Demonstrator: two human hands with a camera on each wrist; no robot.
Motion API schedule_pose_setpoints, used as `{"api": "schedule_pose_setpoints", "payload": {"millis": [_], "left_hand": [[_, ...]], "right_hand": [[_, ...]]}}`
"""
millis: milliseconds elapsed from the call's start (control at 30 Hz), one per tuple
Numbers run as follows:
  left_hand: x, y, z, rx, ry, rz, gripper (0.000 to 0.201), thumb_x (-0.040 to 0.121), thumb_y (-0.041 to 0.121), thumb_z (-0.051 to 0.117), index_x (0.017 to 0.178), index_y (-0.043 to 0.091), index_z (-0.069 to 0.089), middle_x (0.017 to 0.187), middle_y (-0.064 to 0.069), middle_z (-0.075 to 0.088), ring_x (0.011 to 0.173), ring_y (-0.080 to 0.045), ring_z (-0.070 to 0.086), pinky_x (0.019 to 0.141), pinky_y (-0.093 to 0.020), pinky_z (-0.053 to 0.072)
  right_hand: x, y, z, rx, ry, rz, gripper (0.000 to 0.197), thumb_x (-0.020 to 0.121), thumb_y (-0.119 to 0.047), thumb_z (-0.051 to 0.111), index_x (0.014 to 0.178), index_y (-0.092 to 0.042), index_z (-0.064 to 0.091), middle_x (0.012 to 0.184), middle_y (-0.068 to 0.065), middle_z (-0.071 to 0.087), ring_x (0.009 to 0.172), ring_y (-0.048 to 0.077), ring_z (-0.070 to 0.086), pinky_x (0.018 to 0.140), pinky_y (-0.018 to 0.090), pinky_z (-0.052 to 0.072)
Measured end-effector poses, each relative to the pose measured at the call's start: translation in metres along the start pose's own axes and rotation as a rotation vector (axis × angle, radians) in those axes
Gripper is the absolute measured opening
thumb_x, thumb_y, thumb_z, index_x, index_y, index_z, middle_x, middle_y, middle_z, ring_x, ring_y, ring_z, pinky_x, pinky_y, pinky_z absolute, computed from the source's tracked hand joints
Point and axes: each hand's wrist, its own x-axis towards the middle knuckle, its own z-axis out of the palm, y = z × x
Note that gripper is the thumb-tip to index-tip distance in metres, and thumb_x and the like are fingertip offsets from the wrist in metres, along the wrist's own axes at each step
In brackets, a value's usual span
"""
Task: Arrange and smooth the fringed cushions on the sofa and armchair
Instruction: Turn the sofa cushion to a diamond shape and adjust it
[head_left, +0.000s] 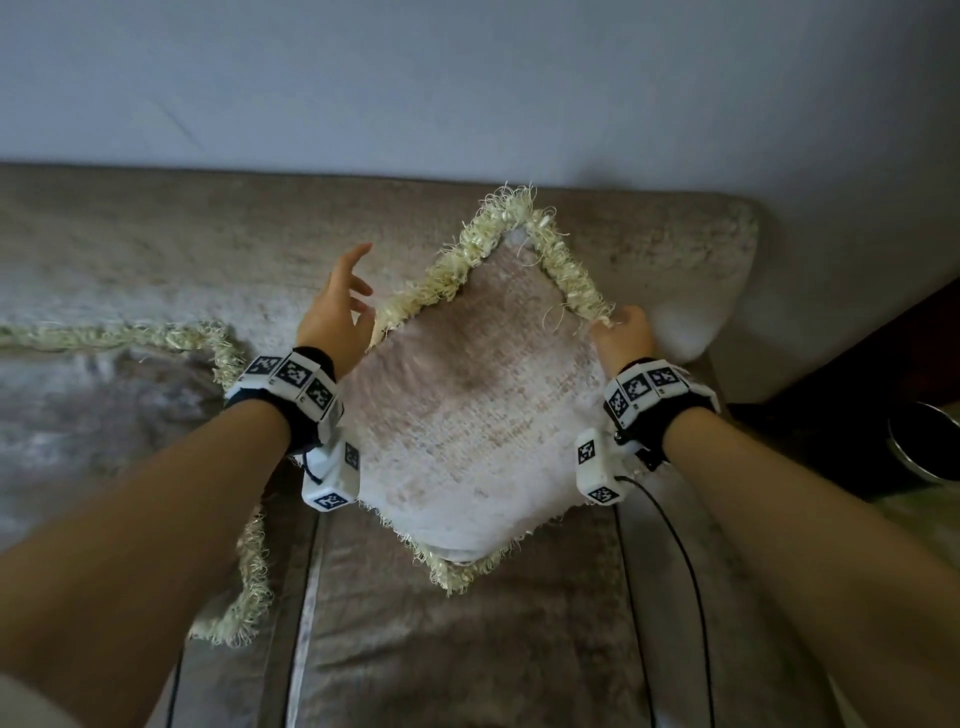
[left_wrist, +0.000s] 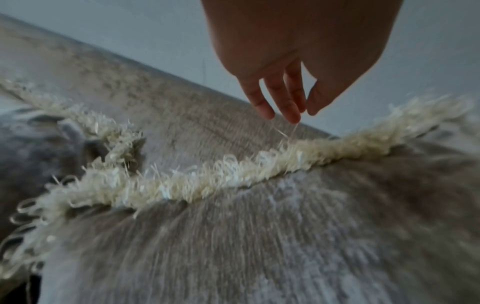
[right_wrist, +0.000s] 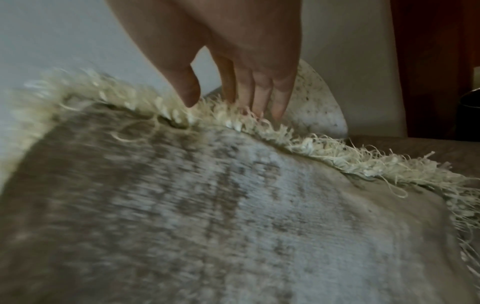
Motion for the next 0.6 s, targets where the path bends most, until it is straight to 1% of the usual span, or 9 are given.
{"api": "schedule_pose_setpoints", "payload": {"millis": [33, 100, 167, 233, 267, 333, 400, 467, 600], "left_hand": [[-0.004, 0.008, -0.005, -0.017, 0.006, -0.004, 0.063, 0.09, 0.004, 0.049, 0.143, 0.028, 0.024, 0.112, -0.007, 0.054, 0.09, -0.018, 0.056, 0.074, -0.03, 0.049], [-0.012, 0.023, -0.016, -0.049, 0.016, -0.012, 0.066, 0.09, 0.004, 0.051, 0.144, 0.029, 0.021, 0.109, -0.003, 0.051, 0.087, -0.017, 0.056, 0.069, -0.027, 0.05], [-0.023, 0.037, -0.029, -0.076, 0.036, -0.018, 0.068, 0.091, 0.005, 0.051, 0.145, 0.031, 0.018, 0.108, -0.001, 0.05, 0.084, -0.016, 0.056, 0.064, -0.022, 0.047], [-0.038, 0.05, -0.044, -0.092, 0.055, -0.015, 0.069, 0.091, 0.006, 0.051, 0.145, 0.032, 0.018, 0.107, 0.0, 0.049, 0.082, -0.015, 0.056, 0.063, -0.022, 0.046], [-0.044, 0.054, -0.051, -0.094, 0.055, -0.022, 0.068, 0.091, 0.007, 0.051, 0.145, 0.032, 0.018, 0.107, 0.0, 0.049, 0.081, -0.015, 0.056, 0.064, -0.023, 0.046], [-0.059, 0.058, -0.07, -0.08, 0.068, -0.041, 0.066, 0.091, 0.009, 0.052, 0.144, 0.032, 0.02, 0.106, 0.001, 0.05, 0.081, -0.015, 0.055, 0.068, -0.027, 0.049], [-0.073, 0.054, -0.094, -0.045, 0.09, -0.068, 0.065, 0.091, 0.01, 0.053, 0.144, 0.031, 0.021, 0.106, 0.001, 0.051, 0.084, -0.016, 0.056, 0.072, -0.032, 0.051], [-0.082, 0.043, -0.115, -0.026, 0.089, -0.104, 0.063, 0.091, 0.011, 0.053, 0.143, 0.031, 0.023, 0.108, 0.0, 0.051, 0.089, -0.018, 0.056, 0.074, -0.035, 0.054], [-0.1, 0.005, -0.164, 0.01, 0.087, -0.173, 0.062, 0.09, 0.009, 0.054, 0.143, 0.027, 0.026, 0.115, -0.008, 0.054, 0.092, -0.018, 0.055, 0.078, -0.031, 0.051]], "right_hand": [[-0.006, -0.006, -0.002, -0.021, 0.004, -0.02, 0.05, 0.092, -0.024, 0.054, 0.137, -0.008, 0.038, 0.134, 0.013, 0.05, 0.118, 0.031, 0.051, 0.083, 0.03, 0.039], [-0.02, -0.018, -0.007, -0.028, -0.015, -0.068, 0.047, 0.093, -0.023, 0.052, 0.136, -0.008, 0.039, 0.131, 0.011, 0.051, 0.115, 0.03, 0.052, 0.078, 0.027, 0.037], [-0.038, -0.032, -0.012, 0.003, -0.038, -0.107, 0.041, 0.094, -0.021, 0.051, 0.132, -0.008, 0.042, 0.124, 0.01, 0.054, 0.106, 0.028, 0.055, 0.074, 0.027, 0.038], [-0.056, -0.044, -0.014, 0.002, -0.064, -0.141, 0.037, 0.093, -0.02, 0.051, 0.128, -0.007, 0.047, 0.12, 0.009, 0.057, 0.096, 0.024, 0.055, 0.073, 0.026, 0.038], [-0.062, -0.048, -0.014, -0.008, -0.083, -0.148, 0.036, 0.093, -0.02, 0.051, 0.126, -0.007, 0.048, 0.12, 0.009, 0.057, 0.097, 0.023, 0.055, 0.075, 0.026, 0.038], [-0.079, -0.059, -0.01, -0.039, -0.125, -0.181, 0.034, 0.093, -0.021, 0.052, 0.124, -0.007, 0.052, 0.122, 0.011, 0.058, 0.106, 0.026, 0.056, 0.08, 0.026, 0.039], [-0.098, -0.072, -0.001, -0.059, -0.166, -0.222, 0.033, 0.093, -0.022, 0.053, 0.122, -0.008, 0.054, 0.124, 0.01, 0.058, 0.112, 0.026, 0.055, 0.086, 0.026, 0.04], [-0.118, -0.08, 0.01, -0.061, -0.205, -0.259, 0.031, 0.093, -0.021, 0.053, 0.12, -0.007, 0.055, 0.123, 0.008, 0.059, 0.113, 0.025, 0.055, 0.088, 0.026, 0.04], [-0.165, -0.086, 0.044, -0.064, -0.29, -0.323, 0.025, 0.092, -0.018, 0.054, 0.112, -0.005, 0.059, 0.115, 0.011, 0.062, 0.106, 0.024, 0.057, 0.087, 0.028, 0.042]]}}
